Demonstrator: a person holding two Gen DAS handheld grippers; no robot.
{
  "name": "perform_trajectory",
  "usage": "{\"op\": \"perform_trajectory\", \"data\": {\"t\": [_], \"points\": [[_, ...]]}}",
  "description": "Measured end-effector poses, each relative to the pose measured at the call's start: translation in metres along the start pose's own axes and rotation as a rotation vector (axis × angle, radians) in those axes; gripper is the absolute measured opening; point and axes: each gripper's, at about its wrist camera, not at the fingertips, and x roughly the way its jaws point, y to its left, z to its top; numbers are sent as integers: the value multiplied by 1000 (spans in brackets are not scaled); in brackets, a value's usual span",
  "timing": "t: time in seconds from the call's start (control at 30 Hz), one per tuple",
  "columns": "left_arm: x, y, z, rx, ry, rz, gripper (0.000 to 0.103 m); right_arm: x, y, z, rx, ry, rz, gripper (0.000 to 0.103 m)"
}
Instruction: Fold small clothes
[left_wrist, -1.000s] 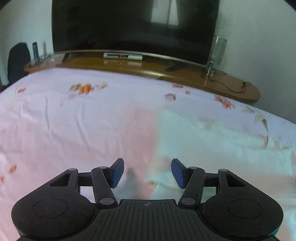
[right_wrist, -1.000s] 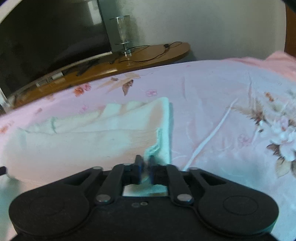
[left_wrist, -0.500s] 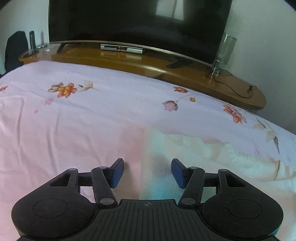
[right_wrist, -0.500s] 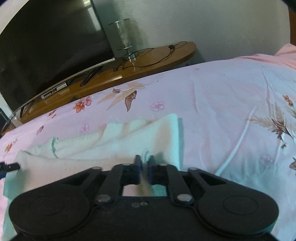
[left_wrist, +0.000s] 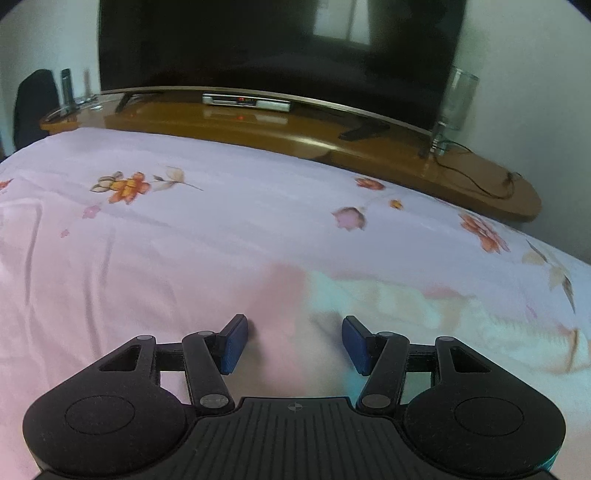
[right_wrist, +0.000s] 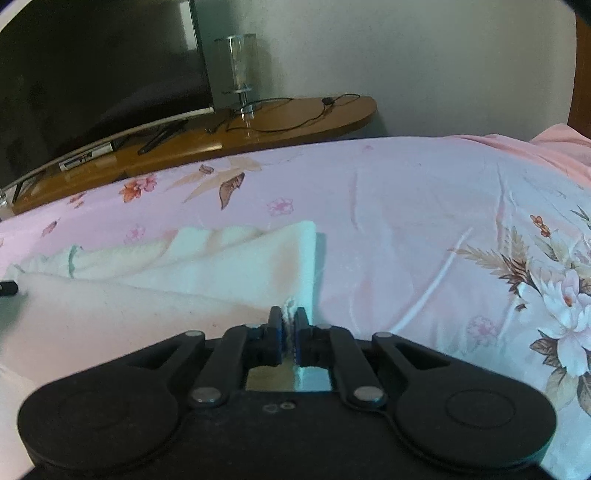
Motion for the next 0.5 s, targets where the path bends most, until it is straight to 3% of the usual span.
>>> {"op": "perform_trajectory", "data": {"t": [0.07,0.17,0.33,0.43,0.47,0.5], "points": [[0,6,4,-26,15,1,57,-3,0,2,7,-2,-3,10],[-18,14,-1,-21,6,-28,57,-22,2,6,24,-81,8,20],[-57,14,-25,37,-18,-116,57,-33,20,5,3,-96,91,20],[-54,9,-44,105,15,-73,57,-28,33,-1,-14,-68,116,21],[-52,15,-50,85,17,-78,59,-25,37,-3,-22,-56,121,21],[-53,21,-54,66,-2,-63,73,-23,41,-6,-31,-42,123,21]]}}
